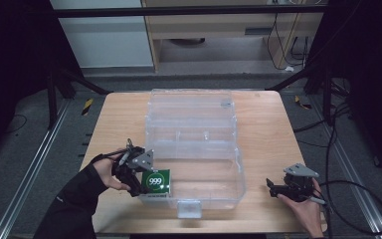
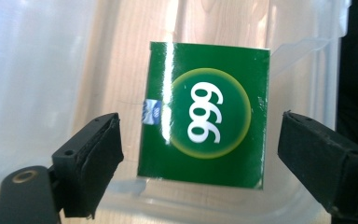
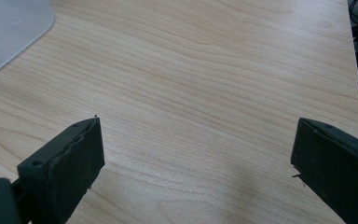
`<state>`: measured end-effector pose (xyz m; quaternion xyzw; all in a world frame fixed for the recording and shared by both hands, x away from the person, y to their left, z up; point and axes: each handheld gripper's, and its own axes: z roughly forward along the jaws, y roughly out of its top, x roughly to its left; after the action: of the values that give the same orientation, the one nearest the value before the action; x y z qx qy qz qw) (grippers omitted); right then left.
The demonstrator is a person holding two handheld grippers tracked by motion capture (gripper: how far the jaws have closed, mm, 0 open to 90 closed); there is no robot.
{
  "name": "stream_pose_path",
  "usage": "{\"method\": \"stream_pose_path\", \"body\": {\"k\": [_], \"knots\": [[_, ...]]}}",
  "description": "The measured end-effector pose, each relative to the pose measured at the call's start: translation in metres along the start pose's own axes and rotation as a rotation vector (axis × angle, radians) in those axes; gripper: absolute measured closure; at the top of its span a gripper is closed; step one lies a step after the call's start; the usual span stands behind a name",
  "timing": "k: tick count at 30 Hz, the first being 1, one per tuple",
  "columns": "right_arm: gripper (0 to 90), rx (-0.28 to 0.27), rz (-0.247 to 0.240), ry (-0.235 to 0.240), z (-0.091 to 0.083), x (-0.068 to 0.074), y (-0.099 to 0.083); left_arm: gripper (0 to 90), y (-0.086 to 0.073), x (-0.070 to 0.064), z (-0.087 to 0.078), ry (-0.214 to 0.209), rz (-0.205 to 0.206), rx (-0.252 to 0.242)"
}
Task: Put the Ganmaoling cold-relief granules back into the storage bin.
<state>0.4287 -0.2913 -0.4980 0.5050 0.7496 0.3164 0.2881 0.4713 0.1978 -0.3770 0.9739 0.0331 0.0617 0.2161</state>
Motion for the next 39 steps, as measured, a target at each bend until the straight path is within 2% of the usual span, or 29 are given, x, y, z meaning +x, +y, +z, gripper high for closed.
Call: {"method": "stream_pose_path", "body": {"k": [6, 8, 11, 14, 16, 21, 24, 30, 31, 39], "knots": [[3.0, 0.003, 0.004, 0.000, -0.001, 0.000, 0.000, 15.4, -0.015, -0.003, -0.032, 0.072, -0.041, -0.057], [3.0, 0.003, 0.006, -0.001, -0.001, 0.000, 0.000, 16.3, -0.024, -0.004, -0.041, 0.094, -0.072, -0.081], [3.0, 0.004, 0.007, -0.001, -0.001, 0.000, 0.000, 17.8, -0.038, -0.006, -0.049, 0.127, -0.113, -0.096], [3.0, 0.003, 0.006, -0.001, -0.001, 0.000, 0.000, 18.7, -0.053, -0.007, -0.049, 0.137, -0.156, -0.100], [3.0, 0.002, 0.005, -0.002, -0.001, 0.000, 0.000, 19.2, -0.062, -0.008, -0.047, 0.144, -0.183, -0.101], [3.1, -0.001, 0.004, 0.000, -0.001, 0.000, 0.000, 21.3, -0.094, -0.007, -0.035, 0.167, -0.288, -0.125], [3.1, -0.002, 0.002, -0.003, -0.001, -0.001, -0.001, 22.9, -0.110, -0.007, -0.024, 0.194, -0.366, -0.120], [3.3, 0.000, -0.001, -0.002, 0.000, 0.000, -0.001, 23.9, -0.133, -0.007, 0.000, 0.231, -0.526, -0.143], [3.3, 0.000, 0.000, -0.002, -0.001, 0.000, -0.001, 23.8, -0.137, -0.006, 0.006, 0.243, -0.563, -0.151], [3.4, 0.001, 0.009, -0.003, 0.000, -0.001, -0.002, 23.9, -0.154, -0.009, 0.027, 0.270, -0.644, -0.147]]}}
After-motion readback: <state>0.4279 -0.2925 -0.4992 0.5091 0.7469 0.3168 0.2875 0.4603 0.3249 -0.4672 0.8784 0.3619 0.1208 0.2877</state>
